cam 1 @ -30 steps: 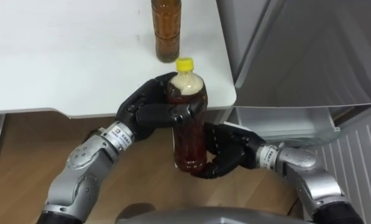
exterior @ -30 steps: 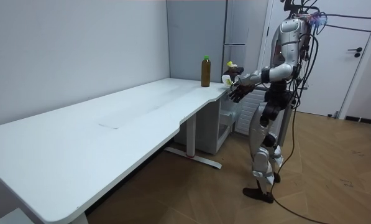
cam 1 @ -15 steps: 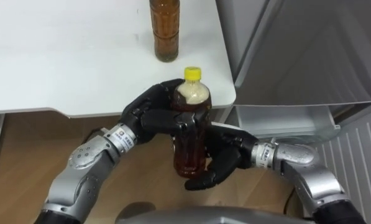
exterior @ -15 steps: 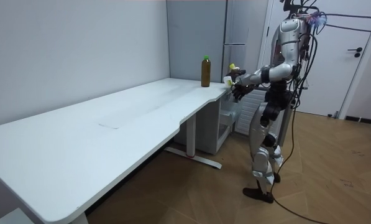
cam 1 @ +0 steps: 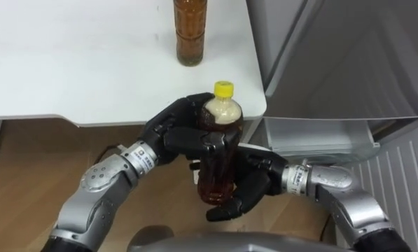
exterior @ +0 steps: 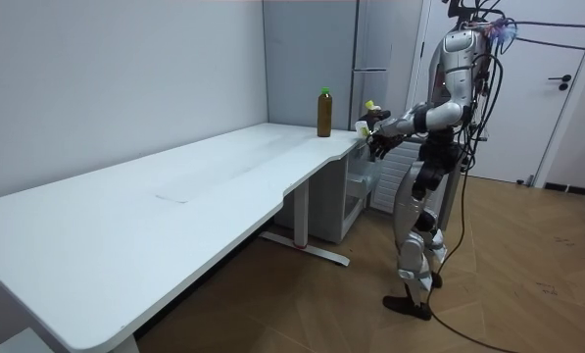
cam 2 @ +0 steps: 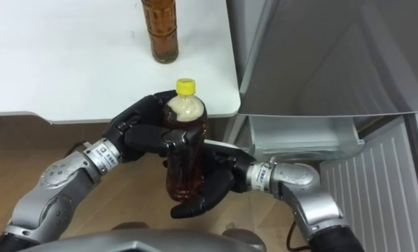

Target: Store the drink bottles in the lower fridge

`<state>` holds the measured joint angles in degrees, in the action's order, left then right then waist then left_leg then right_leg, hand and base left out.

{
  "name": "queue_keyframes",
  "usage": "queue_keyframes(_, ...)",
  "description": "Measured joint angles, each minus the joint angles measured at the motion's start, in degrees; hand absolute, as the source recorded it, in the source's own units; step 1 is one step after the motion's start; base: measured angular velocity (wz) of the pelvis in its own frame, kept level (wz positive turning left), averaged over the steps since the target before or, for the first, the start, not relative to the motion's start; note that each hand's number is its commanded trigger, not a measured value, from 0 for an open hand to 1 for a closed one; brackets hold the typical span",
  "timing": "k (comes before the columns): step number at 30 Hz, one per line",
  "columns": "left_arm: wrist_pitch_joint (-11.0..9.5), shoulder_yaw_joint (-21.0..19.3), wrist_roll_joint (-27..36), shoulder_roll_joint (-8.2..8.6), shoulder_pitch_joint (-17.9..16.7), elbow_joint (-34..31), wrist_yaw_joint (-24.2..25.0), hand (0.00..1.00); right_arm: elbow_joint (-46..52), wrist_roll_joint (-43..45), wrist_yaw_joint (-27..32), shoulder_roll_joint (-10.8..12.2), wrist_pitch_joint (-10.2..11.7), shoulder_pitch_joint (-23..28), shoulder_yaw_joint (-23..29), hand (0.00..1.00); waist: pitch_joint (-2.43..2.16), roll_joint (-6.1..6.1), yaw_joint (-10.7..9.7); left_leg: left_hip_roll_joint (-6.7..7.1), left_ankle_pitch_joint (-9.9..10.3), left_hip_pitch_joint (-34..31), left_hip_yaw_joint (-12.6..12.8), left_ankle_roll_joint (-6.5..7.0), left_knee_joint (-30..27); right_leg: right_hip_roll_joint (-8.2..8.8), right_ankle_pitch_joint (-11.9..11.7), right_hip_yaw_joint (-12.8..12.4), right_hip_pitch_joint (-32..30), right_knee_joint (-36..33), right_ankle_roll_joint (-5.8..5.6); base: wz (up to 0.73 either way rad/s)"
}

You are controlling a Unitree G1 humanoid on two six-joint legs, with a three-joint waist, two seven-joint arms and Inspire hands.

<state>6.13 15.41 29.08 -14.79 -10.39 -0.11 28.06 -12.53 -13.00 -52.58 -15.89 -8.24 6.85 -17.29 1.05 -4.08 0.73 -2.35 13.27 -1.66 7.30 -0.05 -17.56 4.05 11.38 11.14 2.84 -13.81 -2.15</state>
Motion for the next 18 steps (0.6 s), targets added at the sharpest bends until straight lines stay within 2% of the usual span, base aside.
queue_keyframes(8, -0.2, 0.3, -0.4, -0.16, 0.6, -1.0, -0.1, 1.0, 0.0, -2.2, 0.1, -0.1, 0.0, 0.1, 0.1, 0.0, -0.03, 0.03, 1.3, 0.0, 0.0, 0.3, 0.0, 0.0, 0.1, -0.04, 0.0, -0.2, 0.1, 0.0, 0.01, 0.0)
queue_keyframes(18, -2.9, 0.6, -1.9, -0.24, 0.9, -1.7, -0.2, 1.0, -0.3, -6.6, 1.6, 1.0, 0.1, 0.2, 0.1, 0.0, -0.04, 0.06, 0.9, 0.06, 0.0, 0.3, -0.5, 0.0, -0.1, -0.04, 0.0, -0.1, 0.4, 0.2, 0.06, 0.0)
